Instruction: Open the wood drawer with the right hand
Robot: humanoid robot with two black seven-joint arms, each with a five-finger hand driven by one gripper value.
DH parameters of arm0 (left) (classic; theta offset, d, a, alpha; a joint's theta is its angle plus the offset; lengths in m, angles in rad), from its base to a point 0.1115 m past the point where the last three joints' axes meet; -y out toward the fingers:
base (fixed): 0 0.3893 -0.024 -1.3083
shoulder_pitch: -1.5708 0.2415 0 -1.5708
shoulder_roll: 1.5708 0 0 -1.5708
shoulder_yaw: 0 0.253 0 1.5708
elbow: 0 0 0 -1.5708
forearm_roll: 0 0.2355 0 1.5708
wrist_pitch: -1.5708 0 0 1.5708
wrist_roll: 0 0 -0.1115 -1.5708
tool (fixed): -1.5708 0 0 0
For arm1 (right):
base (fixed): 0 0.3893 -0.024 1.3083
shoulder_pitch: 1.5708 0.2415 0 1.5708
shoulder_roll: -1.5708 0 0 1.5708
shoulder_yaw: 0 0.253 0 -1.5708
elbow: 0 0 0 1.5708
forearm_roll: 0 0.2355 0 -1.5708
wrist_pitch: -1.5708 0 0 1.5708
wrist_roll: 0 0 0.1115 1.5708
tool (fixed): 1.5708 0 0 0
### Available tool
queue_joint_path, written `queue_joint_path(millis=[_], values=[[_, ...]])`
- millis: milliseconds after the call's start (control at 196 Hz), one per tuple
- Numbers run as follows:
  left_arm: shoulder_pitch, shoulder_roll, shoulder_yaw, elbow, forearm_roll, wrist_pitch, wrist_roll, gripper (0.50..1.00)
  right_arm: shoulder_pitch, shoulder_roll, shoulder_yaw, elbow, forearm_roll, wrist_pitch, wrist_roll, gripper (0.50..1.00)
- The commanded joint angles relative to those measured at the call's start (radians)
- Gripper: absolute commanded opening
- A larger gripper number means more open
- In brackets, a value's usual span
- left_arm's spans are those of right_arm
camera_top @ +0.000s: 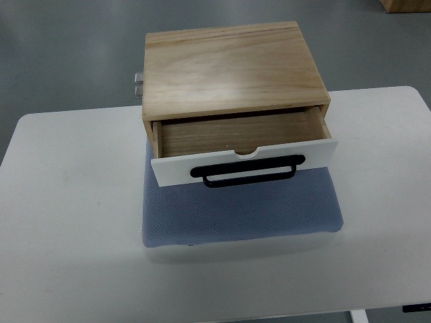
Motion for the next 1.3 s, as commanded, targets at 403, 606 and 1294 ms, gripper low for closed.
queue_joint_path(millis=[403, 606, 1294], values=[[0.001, 0.000, 0.000, 0.000, 0.000, 0.000, 0.000, 1.000, -0.200, 0.225, 0.190, -0.285, 0.007, 0.012, 0.070, 0.944], [0.001, 0.000, 0.000, 0.000, 0.000, 0.000, 0.000, 1.000, -0.263, 0.265, 0.201, -0.294, 0.010, 0.010, 0.073, 0.944], [0.001, 0.000, 0.000, 0.000, 0.000, 0.000, 0.000, 1.000, -0.392, 0.340, 0.202, -0.297, 0.010, 0.081, 0.070, 0.944]])
